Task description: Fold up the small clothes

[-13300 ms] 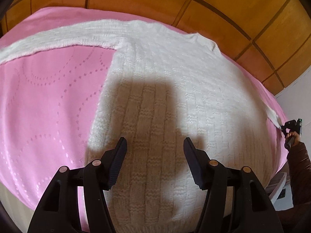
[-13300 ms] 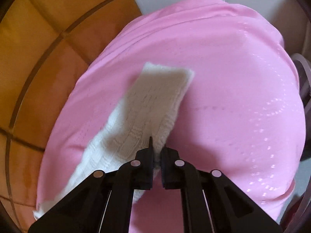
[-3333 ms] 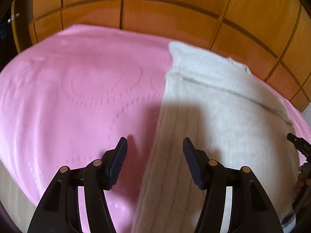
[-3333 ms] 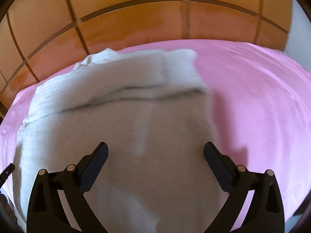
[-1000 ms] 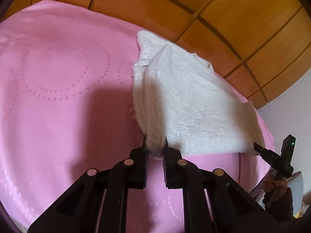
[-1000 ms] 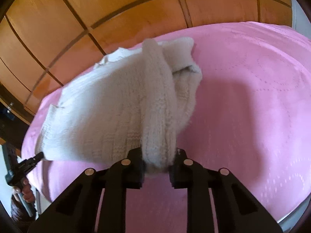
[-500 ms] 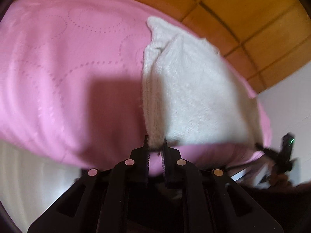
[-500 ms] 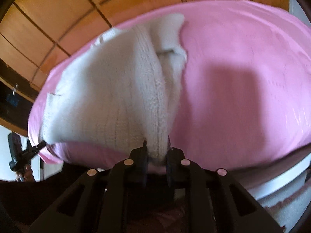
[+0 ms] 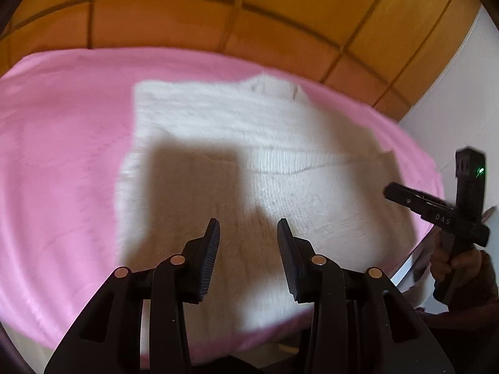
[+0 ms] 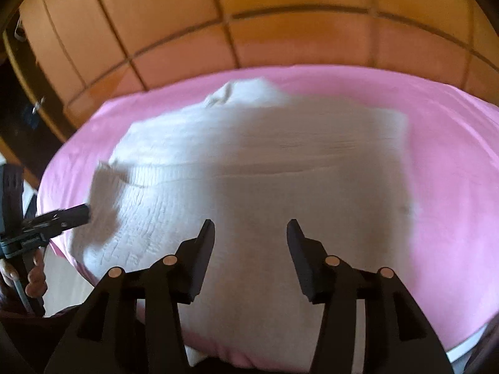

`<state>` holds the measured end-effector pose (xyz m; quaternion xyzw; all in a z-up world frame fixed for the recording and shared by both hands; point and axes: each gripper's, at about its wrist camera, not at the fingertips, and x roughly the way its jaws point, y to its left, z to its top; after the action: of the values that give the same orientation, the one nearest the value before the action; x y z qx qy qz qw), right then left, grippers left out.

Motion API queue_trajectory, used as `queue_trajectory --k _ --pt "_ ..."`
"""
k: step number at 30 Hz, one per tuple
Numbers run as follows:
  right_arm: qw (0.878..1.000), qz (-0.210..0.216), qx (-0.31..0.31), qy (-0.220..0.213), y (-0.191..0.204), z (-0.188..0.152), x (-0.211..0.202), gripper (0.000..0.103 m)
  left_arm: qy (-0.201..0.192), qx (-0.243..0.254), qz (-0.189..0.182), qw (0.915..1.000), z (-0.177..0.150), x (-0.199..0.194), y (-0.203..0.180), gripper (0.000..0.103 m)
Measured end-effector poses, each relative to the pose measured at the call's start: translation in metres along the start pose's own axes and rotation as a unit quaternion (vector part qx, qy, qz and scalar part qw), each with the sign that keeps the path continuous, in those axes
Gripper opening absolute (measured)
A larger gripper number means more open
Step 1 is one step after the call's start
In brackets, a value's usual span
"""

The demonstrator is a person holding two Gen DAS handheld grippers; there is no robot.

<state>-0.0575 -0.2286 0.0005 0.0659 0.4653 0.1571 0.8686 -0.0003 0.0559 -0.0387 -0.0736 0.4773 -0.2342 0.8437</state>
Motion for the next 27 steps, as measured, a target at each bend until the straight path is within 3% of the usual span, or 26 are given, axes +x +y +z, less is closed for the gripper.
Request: queue_trajectory --k 2,3,4,6,13,16,19,22,23,24,25,26,27 --pt "1.0 -0.015 -0.01 0.019 0.008 -0.001 0.026 0.043 0.013 0.004 0.01 0.9998 0.001 0.023 -0.001 0.037" --pt "0.999 -0.024 -0.015 0.027 0.01 -0.002 0.035 0.031 0.016 0.007 0.019 0.9997 0.0 0.028 -0.002 0.028" --pt "0.999 -0.026 -0.023 0.03 0.011 -0.004 0.04 0.019 0.017 0.008 0.033 0.9993 0.001 0.035 -0.002 0.009" --pt "0.999 -0.022 -0.033 0.029 0.013 -0.006 0.038 0.005 0.003 0.008 0.035 0.9994 0.0 0.031 -0.003 0.001" --pt "0.999 -0.005 -0.024 -0.039 0.015 0.009 -0.01 0.003 -0.112 0.021 0.036 0.9928 0.004 -0.035 -0.004 0.0" --pt "0.999 -0.02 -0.026 -0.043 0.016 0.012 -0.001 0.003 -0.112 0.008 0.038 0.993 0.015 -0.028 0.002 0.0" --pt "0.999 -0.039 -0.023 -0.012 0.015 0.006 0.031 0.002 -0.068 0.003 0.063 0.9957 0.016 -0.002 0.008 0.0" --pt "0.999 -0.04 -0.019 0.004 0.011 -0.003 0.039 0.0 -0.047 -0.009 0.027 0.9985 0.011 -0.004 0.013 0.0" --pt "0.999 -0.039 -0.02 0.006 0.011 -0.005 0.038 0.0 -0.044 -0.005 0.024 0.9987 0.007 -0.008 0.015 0.005" --pt "0.999 -0.038 -0.019 0.008 0.01 -0.006 0.04 0.0 -0.039 -0.006 0.022 0.999 0.003 -0.012 0.018 0.027" --pt "0.999 -0.036 -0.015 0.011 0.007 -0.008 0.043 0.0 -0.037 -0.012 0.019 0.9991 0.0 -0.014 0.02 0.056" --pt "0.999 -0.035 -0.012 0.011 0.006 -0.008 0.043 0.0 -0.037 -0.022 0.011 0.999 -0.003 -0.015 0.023 0.064" --pt "0.999 -0.034 -0.01 0.011 0.006 -0.008 0.044 0.0 -0.037 -0.032 -0.005 0.9988 -0.007 -0.016 0.026 0.065"
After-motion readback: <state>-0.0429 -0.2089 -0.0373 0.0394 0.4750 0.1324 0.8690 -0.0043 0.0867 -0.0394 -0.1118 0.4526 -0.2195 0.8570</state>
